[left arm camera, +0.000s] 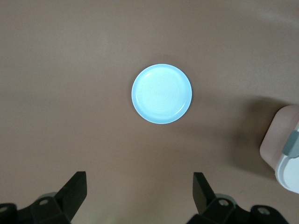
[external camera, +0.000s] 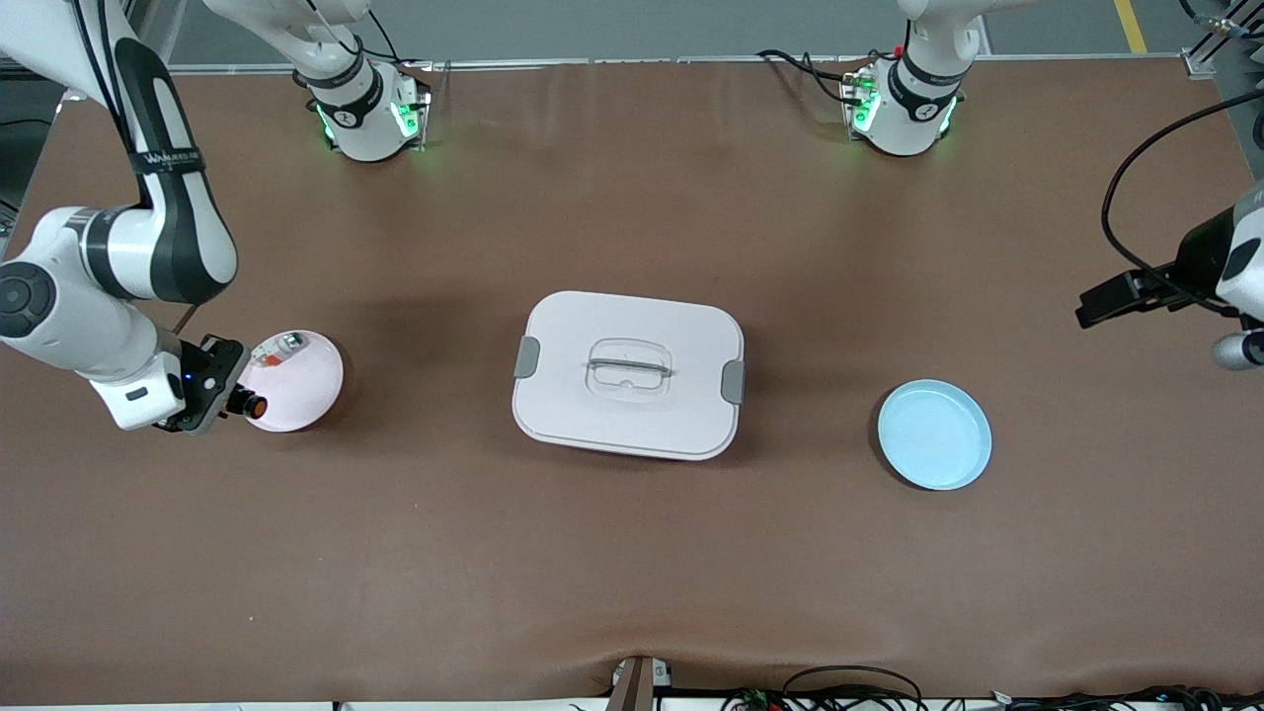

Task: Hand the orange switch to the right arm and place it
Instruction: 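Carry the switch with the right gripper over the white plate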

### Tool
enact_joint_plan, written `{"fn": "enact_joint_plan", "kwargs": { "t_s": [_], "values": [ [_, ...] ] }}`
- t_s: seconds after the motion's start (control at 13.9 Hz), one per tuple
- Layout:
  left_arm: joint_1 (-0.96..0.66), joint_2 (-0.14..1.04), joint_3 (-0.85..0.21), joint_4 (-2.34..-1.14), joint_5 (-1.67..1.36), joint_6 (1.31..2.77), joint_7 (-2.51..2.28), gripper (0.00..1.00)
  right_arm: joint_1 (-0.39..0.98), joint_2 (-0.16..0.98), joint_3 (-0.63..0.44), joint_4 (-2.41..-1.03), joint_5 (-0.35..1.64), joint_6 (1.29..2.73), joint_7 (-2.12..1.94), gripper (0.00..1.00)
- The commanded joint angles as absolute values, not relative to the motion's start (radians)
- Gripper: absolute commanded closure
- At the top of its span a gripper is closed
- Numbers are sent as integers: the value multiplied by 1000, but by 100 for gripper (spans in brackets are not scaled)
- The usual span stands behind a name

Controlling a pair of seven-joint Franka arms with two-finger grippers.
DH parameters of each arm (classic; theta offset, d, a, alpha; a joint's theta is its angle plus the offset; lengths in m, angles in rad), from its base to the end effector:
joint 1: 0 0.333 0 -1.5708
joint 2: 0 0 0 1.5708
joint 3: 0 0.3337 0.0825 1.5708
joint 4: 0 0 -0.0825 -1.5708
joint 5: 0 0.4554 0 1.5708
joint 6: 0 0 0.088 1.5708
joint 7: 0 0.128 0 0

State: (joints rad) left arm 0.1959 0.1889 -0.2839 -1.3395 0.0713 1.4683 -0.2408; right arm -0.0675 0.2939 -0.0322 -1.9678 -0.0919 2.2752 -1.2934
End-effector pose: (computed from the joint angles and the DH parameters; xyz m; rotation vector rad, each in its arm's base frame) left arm 0.6730 -0.0313 0.6184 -3.1037 -0.2514 0.0765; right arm 0.6654 -0.0699 0.2753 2.4868 1.8022 -0.0628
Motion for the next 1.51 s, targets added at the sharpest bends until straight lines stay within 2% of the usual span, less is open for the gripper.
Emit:
{"fn": "enact_joint_plan", "kwargs": {
  "t_s": [0.0,0.14,0.43,0.86,1.44],
  "values": [
    [149,51,-235,-1498,81,1508,-209,0,-101,305,-12,-2029,-110,2373,-1347,100],
    [89,-3,-175,-1563,75,1514,-207,0,-101,322,-12,-2043,-110,2390,-1351,100],
    [58,-50,-172,-1612,72,1516,-209,0,-112,331,-12,-2104,-110,2460,-1403,100],
    [61,-54,-187,-1612,72,1522,-189,0,-124,337,-12,-2232,-110,2629,-1419,100],
    [66,-57,-179,-1608,42,1536,-118,0,-130,400,-12,-2230,-112,2701,-1450,100]
  ]
}}
